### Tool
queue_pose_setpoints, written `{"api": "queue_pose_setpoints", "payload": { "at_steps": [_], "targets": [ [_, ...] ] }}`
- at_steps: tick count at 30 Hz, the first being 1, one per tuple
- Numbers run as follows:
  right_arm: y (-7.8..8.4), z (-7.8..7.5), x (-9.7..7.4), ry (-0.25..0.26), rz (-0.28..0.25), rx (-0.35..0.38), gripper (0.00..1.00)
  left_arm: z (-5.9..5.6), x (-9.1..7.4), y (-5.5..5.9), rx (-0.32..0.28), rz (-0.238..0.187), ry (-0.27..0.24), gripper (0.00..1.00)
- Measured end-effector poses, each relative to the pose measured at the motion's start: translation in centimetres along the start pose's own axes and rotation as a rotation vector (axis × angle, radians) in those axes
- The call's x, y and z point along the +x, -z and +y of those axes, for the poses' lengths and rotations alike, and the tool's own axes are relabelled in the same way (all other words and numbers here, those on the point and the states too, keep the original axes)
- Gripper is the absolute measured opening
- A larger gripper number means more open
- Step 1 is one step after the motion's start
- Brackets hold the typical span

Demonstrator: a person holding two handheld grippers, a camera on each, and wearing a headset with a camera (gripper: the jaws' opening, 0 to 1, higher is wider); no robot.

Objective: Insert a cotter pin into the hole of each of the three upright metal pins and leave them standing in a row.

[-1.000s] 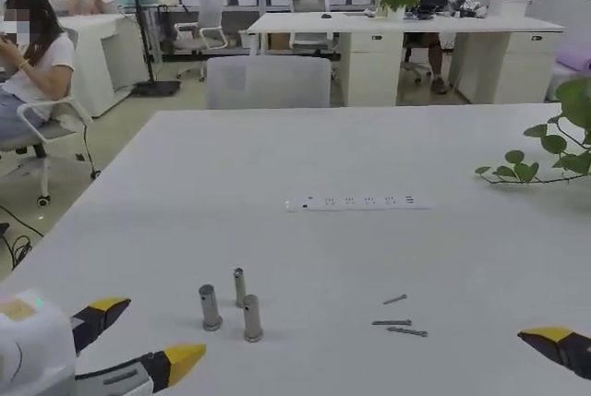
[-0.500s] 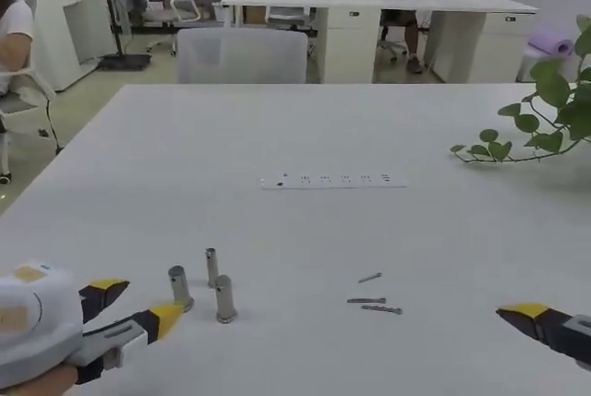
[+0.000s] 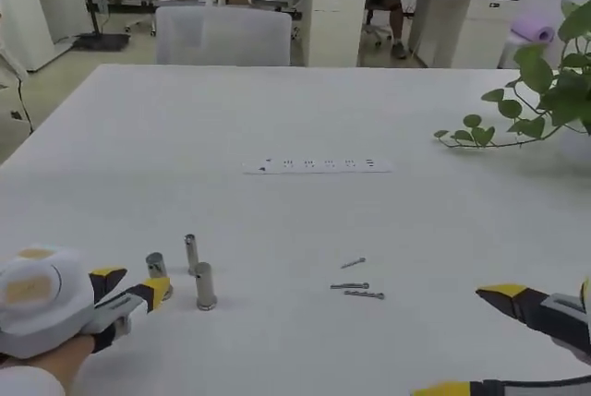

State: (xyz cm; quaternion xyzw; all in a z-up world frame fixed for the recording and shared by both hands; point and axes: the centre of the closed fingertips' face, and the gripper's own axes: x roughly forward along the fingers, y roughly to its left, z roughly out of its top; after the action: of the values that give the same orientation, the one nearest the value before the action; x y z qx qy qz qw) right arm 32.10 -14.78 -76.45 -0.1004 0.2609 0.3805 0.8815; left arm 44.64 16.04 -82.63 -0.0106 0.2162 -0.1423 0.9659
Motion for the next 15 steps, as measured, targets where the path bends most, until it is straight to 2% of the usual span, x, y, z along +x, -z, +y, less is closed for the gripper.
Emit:
{"api": "queue_pose_setpoints", "payload": {
  "at_steps": [9, 13, 15],
  "targets": [
    [0.3, 0.0, -0.3, 0.006, 0.006, 0.002, 0.92, -0.6, 1.2, 0.2, -0.002, 0.022, -0.073, 0.23],
    [0.5, -0.1, -0.4, 0.008, 0.009, 0.003, 0.92, -0.7, 1.5, 0.3, -0.006, 0.028, -0.088, 0.19],
    [0.6, -0.1, -0.4, 0.008, 0.007, 0.004, 0.92, -0.5, 1.5, 0.3, 0.016, 0.029, -0.106, 0.22]
  ]
}}
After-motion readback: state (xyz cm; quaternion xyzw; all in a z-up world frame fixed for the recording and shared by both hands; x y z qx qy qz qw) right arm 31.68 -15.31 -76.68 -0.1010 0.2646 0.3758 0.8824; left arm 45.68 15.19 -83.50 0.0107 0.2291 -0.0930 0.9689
